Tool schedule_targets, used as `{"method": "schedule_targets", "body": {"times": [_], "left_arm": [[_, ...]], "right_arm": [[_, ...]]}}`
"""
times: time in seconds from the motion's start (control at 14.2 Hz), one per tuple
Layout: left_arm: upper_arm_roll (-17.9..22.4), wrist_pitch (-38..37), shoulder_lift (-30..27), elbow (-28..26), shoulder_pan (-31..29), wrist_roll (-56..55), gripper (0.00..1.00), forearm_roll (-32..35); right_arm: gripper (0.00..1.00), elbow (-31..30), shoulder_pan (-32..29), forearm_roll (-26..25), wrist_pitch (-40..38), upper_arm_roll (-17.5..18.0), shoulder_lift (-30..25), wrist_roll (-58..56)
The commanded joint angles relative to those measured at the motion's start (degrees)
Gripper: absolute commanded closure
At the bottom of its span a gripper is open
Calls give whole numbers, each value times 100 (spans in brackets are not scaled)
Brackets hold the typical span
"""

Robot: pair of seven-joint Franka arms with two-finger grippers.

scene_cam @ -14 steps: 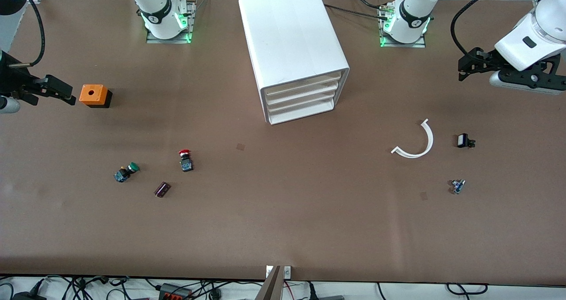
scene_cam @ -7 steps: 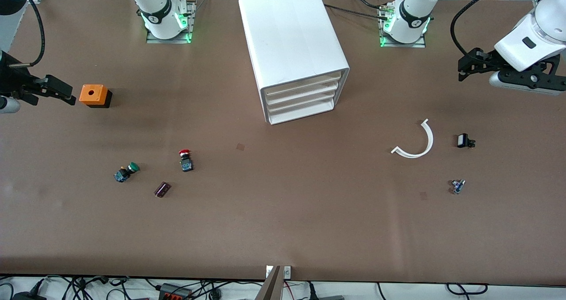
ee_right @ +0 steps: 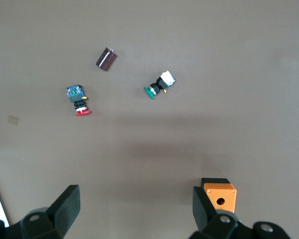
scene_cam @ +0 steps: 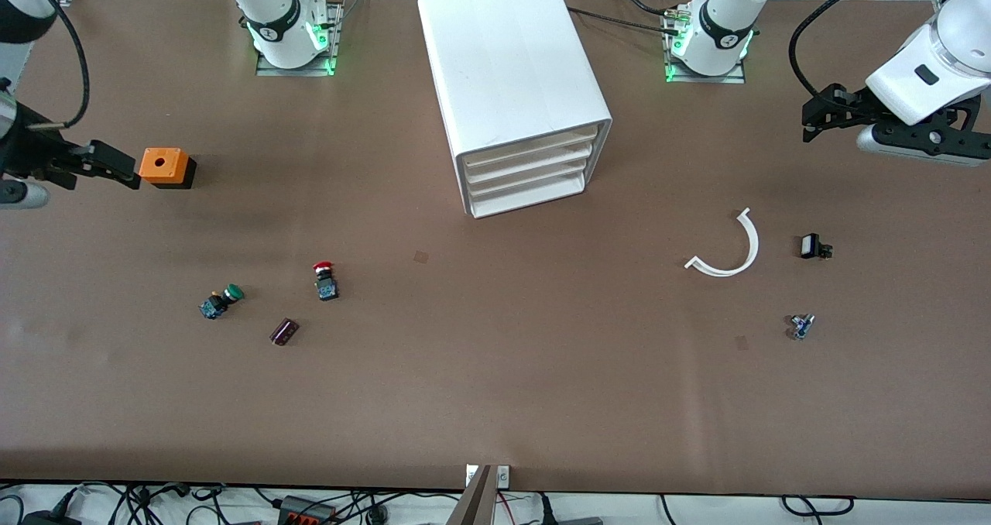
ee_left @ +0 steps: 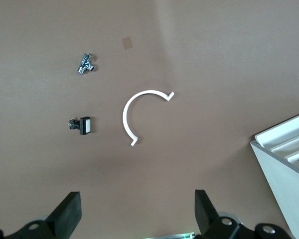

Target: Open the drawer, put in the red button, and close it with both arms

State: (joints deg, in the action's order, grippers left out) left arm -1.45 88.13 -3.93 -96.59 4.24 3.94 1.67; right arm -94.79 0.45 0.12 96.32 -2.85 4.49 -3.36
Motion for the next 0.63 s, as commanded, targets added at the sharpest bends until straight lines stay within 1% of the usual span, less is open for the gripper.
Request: {"method": "schedule_targets", "body": {"times": [0.0,0.21,0.35,0.49,0.56], "left_arm": [[40,-147,147,167,25,98,0,-123],[22,-401,182,167,68,98,0,-123],[22,-830,209,167,112,98,0,-245],[31,-1654,261,167,130,107,0,-937],[22,-2085,383,167,139,116,0,-1211]], "right_arm": [[0,14,-1,5,44,56,192,81],[0,49,34,224,114,57,438,81],[0,285,25,461,132,57,771,46],[0,496,25,550,132,57,1036,-7],[0,514,34,550,132,57,1063,-16]]}}
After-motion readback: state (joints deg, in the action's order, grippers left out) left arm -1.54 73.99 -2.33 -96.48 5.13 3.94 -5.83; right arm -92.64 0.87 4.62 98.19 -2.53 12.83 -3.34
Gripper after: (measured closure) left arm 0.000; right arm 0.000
